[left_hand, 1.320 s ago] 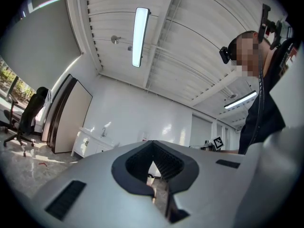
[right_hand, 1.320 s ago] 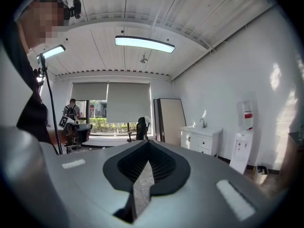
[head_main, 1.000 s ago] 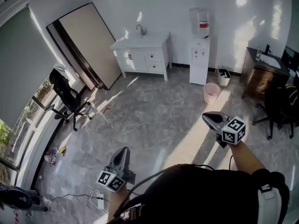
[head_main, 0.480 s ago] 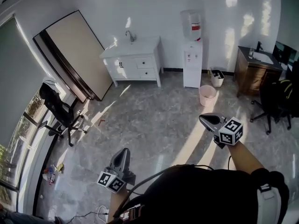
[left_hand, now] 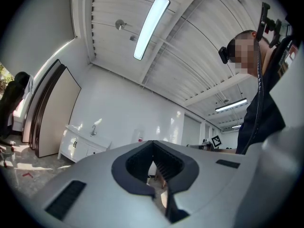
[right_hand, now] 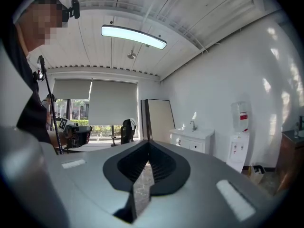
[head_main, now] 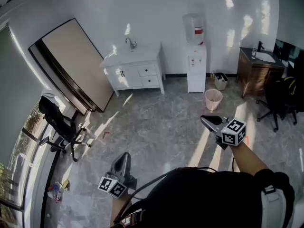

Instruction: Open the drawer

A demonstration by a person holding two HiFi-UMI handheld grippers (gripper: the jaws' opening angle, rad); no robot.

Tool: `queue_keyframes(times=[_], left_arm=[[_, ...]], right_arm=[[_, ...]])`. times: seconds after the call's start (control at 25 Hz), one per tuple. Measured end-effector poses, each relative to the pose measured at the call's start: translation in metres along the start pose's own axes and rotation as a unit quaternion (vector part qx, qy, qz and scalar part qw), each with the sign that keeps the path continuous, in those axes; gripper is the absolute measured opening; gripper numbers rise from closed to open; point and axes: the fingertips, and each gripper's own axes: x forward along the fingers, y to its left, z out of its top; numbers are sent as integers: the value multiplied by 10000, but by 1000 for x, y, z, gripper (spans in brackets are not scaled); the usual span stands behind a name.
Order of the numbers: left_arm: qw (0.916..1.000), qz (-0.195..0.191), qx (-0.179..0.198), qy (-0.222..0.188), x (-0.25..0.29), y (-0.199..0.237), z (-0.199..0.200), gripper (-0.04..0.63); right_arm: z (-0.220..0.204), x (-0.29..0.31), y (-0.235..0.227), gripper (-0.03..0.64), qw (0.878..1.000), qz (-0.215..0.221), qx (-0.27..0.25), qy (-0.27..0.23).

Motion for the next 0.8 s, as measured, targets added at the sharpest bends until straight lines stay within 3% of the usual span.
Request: queue_keyframes(times=[0.24, 0.44, 0.64, 0.8], left_arm=[[10000, 53, -14, 40, 2, 37, 5, 2], [9998, 182, 62, 20, 15, 41, 4, 2], [9990, 412, 168, 8, 50, 42, -2, 2], [9984, 450, 158, -290, 93, 25, 7, 2]], right_arm=[[-6, 33, 1, 2, 10000, 33, 26, 83], [-10, 47, -21, 2, 9998, 140, 99, 84], [-4, 64, -60, 2, 9991, 424, 25, 9], [3, 70, -108, 2, 9984, 565, 0, -32]])
